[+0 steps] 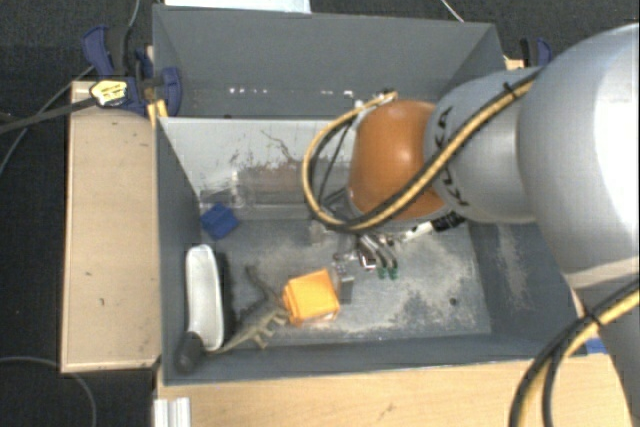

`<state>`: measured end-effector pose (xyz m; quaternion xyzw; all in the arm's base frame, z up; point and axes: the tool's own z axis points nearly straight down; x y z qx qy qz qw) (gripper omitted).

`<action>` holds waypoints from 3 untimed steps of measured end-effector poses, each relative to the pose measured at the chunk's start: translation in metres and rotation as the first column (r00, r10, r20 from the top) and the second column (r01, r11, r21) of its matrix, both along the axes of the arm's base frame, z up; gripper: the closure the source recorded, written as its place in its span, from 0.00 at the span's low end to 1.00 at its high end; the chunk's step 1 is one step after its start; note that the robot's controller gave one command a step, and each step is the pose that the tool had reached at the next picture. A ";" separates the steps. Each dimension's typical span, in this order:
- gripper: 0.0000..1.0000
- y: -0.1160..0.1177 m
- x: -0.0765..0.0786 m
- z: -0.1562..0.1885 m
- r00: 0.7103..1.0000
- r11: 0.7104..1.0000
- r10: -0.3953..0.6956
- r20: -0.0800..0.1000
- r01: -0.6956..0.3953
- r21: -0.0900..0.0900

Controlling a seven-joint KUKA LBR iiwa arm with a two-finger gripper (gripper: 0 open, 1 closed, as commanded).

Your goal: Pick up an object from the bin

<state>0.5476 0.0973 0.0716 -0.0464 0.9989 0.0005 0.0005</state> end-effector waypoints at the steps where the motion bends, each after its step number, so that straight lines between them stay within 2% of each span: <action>1: 0.00 0.016 -0.032 -0.001 0.993 0.993 0.114 0.001 -0.114 0.000; 2: 0.00 0.035 -0.050 -0.001 0.999 0.999 0.045 -0.001 -0.045 -0.001; 3: 0.00 0.060 -0.054 0.000 0.959 0.959 0.285 0.003 -0.285 -0.003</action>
Offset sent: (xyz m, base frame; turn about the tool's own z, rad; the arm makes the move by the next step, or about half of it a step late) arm -0.0503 0.0356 -0.0016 -0.0452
